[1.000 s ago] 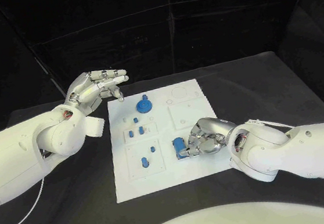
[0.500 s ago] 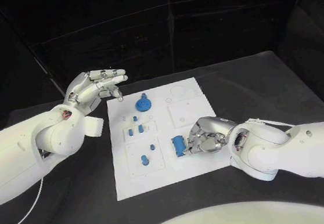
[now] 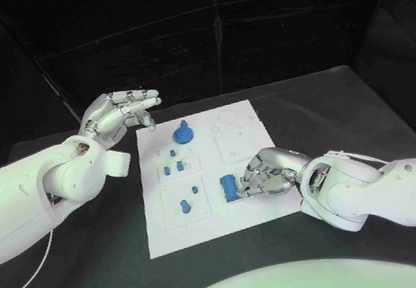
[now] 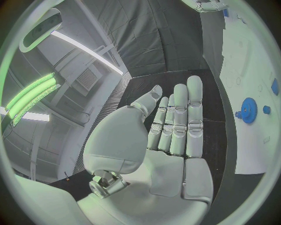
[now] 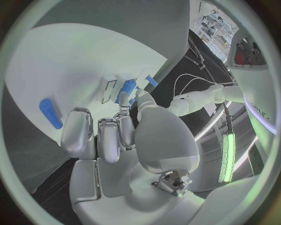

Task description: Assemble the parts on the task board

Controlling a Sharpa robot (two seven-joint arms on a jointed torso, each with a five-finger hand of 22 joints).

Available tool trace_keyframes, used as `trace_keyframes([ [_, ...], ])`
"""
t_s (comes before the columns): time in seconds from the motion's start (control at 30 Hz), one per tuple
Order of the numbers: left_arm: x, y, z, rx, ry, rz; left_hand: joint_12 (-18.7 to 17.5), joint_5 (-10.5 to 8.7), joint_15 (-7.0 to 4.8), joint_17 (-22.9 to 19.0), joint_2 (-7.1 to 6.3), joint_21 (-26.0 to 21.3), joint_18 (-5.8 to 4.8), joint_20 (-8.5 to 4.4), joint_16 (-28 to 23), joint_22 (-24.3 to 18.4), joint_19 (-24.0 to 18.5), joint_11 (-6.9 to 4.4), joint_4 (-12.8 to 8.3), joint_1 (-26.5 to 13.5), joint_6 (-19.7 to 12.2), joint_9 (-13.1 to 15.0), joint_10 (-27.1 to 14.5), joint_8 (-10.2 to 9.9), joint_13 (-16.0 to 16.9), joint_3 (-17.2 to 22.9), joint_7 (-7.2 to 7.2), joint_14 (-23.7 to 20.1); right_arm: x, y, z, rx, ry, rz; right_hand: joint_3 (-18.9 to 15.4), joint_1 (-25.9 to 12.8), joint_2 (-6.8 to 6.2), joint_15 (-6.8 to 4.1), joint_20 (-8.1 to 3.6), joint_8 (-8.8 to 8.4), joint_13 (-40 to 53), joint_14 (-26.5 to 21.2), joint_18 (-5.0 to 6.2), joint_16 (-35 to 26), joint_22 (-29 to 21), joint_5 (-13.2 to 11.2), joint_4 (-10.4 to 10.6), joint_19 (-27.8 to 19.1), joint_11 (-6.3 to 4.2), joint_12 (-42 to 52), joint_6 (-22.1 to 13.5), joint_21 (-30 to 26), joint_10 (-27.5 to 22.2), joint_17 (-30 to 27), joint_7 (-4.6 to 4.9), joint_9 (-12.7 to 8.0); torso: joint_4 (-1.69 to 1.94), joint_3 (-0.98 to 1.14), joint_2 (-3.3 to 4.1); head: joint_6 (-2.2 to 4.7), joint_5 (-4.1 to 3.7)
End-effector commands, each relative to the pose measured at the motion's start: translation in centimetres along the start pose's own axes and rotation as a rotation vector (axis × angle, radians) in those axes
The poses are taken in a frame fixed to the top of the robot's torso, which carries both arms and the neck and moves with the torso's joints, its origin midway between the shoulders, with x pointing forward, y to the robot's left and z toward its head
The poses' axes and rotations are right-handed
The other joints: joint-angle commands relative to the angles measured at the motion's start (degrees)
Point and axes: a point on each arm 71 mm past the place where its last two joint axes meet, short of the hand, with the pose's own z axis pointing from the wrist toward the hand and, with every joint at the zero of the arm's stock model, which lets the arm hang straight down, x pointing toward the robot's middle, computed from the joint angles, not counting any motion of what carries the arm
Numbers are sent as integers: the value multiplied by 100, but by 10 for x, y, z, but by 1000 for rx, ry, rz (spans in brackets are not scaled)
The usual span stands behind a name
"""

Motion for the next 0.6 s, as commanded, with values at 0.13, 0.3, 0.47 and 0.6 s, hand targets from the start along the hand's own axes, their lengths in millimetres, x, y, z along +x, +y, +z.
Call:
trace_keyframes([
  [0.13, 0, -1, 0, 8, 6, -3, 23, 25, 0, -9, -10, -20, 86, 10, 25, -10, 49, 16, -9, -23, -23, -2, -35, 25, 6, -32, -21, -48, -19, -3, -16, -96, -109, 135, 33, 93, 92, 84, 29, -127, 203, 399, -31, -25, -31, 112, -80, -53, 45, -53, -200, -40, -66, 497, 58, -51, 3, -1, -12, 14, -16],
  [0.3, 1, -1, 1, 9, 7, -4, 23, 25, 0, -9, -10, -20, 86, 10, 25, -10, 49, 16, -9, -23, -23, -2, -35, 25, 6, -32, -21, -48, -54, -22, -26, -40, -168, 113, 149, 309, 146, 137, 74, -326, 199, 401, -31, -26, -36, -17, -258, -51, 114, -71, -352, -48, -86, 501, 146, -147, 15, 2, -12, 68, -83],
  [0.47, 1, -1, 2, 9, 8, -4, 24, 25, 0, -10, -11, -22, 86, 10, 26, -11, 50, 16, -9, -21, -22, -2, -35, 26, 6, -34, -22, -48, -81, -43, -34, 39, -180, 9, 154, 335, 88, 178, 111, -470, 182, 398, -30, -37, -48, -111, -334, -56, 159, -96, -391, -59, -103, 488, 198, -219, 11, -2, -7, 101, -135],
  [0.6, 2, 0, 2, 9, 9, -3, 24, 25, 0, -10, -11, -22, 86, 10, 26, -11, 50, 16, -9, -21, -22, -2, -35, 26, 6, -34, -22, -48, -92, -59, -39, 124, -161, -103, 103, 258, 27, 193, 133, -523, 157, 391, -25, -54, -63, -165, -336, -63, 169, -125, -301, -71, -114, 464, 202, -250, 8, -5, 0, 128, -189],
])
